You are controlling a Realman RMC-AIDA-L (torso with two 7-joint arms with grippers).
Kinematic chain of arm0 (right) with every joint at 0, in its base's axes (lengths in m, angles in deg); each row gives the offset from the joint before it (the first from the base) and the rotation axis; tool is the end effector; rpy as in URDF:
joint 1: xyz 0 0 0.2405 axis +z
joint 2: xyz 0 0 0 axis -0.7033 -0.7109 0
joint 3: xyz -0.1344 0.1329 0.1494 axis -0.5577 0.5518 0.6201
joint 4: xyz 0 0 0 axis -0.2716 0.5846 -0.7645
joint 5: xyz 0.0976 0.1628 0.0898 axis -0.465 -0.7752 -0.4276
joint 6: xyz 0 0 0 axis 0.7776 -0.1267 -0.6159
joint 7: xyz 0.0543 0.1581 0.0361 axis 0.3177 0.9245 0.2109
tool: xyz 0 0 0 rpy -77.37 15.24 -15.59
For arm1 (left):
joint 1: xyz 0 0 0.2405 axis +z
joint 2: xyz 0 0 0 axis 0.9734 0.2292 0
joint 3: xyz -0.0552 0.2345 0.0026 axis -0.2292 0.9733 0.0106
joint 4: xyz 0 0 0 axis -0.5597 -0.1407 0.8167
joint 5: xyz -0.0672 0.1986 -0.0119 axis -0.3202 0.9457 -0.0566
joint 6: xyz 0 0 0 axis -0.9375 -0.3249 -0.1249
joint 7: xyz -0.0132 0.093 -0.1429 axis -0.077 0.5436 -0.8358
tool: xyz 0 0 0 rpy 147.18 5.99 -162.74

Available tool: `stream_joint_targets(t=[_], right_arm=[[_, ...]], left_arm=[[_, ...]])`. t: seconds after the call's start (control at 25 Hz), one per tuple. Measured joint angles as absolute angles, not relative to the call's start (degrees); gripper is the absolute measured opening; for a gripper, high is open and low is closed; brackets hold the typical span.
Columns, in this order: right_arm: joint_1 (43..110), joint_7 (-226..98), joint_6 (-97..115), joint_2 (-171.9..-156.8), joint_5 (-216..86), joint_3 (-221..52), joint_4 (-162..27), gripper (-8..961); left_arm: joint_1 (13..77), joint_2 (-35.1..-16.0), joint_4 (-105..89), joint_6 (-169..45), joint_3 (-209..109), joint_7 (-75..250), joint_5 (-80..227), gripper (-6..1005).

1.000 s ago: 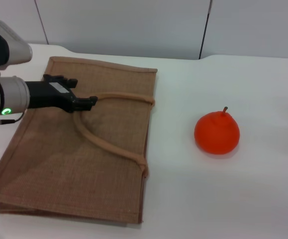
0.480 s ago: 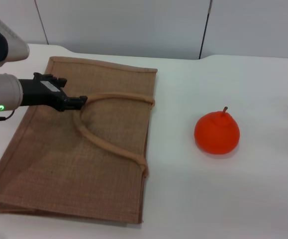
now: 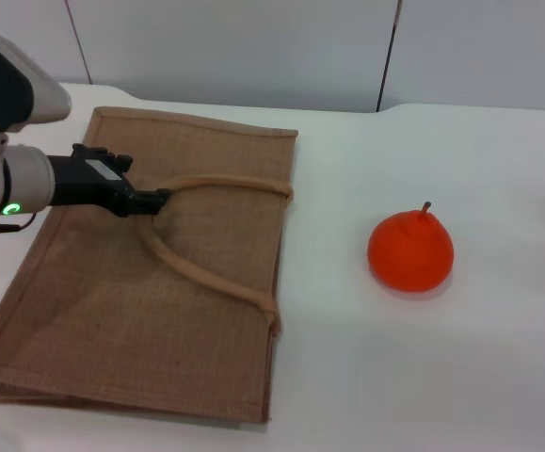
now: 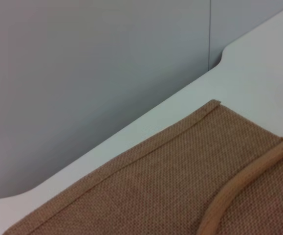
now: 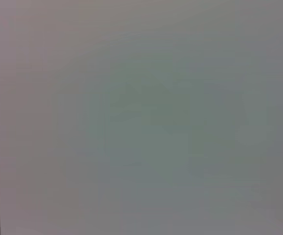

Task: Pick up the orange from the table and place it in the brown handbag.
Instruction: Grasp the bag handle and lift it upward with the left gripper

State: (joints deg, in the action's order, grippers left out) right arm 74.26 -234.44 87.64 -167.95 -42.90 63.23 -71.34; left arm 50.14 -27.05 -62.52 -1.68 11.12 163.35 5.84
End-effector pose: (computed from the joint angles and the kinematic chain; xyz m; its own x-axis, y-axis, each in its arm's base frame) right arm 0.3458 0.3510 0.0205 0.7018 0.0073 -0.7123 -0.7117 -0.0351 -0.7016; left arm -0.2688 0.4085 0.0145 0.8885 0.4200 0.1846 0.4361 -0.6484 -0.6240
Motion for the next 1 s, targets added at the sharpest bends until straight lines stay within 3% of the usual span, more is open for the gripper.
stream_joint_targets(t=[1.0], right_arm=[[74.61,-234.41,87.50,-167.78,-43.15,63.16,-72.15,891]], left_arm=[[45.57,-27.06,-54.27,-5.89,11.77,164.08,7.32,758]])
